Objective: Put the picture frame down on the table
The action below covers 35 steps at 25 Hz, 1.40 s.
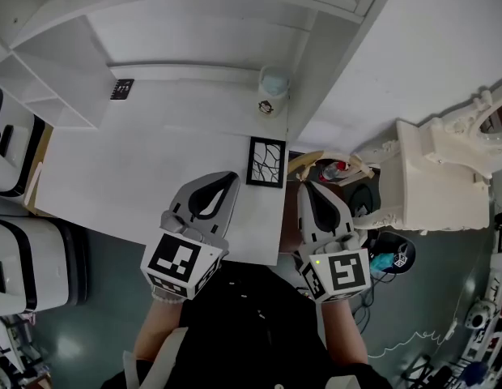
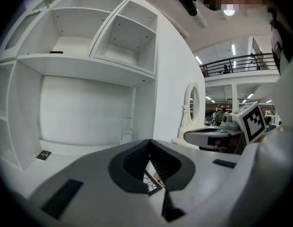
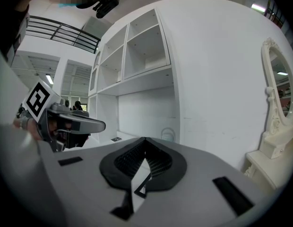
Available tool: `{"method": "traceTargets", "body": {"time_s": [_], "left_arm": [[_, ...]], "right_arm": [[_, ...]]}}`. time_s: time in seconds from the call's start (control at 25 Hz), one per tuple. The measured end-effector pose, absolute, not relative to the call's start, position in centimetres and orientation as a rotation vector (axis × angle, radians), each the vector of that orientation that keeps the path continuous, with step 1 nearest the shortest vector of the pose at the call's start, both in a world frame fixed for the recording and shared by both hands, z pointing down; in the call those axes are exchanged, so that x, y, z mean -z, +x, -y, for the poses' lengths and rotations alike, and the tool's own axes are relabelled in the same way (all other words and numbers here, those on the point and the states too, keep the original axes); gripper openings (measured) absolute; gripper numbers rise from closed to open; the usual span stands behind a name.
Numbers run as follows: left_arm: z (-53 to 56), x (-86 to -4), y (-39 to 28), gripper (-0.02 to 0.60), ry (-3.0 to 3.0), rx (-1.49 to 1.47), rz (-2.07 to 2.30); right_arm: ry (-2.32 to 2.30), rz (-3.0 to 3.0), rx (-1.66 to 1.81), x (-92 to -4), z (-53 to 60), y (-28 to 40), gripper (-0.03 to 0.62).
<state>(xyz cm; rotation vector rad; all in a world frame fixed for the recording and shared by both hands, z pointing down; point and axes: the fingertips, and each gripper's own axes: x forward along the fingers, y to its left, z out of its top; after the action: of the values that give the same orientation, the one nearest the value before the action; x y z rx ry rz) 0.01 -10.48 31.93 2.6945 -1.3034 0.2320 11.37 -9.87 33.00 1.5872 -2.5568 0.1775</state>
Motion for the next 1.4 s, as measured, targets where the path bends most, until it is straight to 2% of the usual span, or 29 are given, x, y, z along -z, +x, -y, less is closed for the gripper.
{"method": "traceTargets", "body": {"time_s": [1.4], "left_arm": [[10.7,-33.2,-0.7,0.002,2.669,-0.261,1.293]], "right_arm": [[1.513,2.559,-0.208,-34.0,10.1,9.7,0.002]]}}
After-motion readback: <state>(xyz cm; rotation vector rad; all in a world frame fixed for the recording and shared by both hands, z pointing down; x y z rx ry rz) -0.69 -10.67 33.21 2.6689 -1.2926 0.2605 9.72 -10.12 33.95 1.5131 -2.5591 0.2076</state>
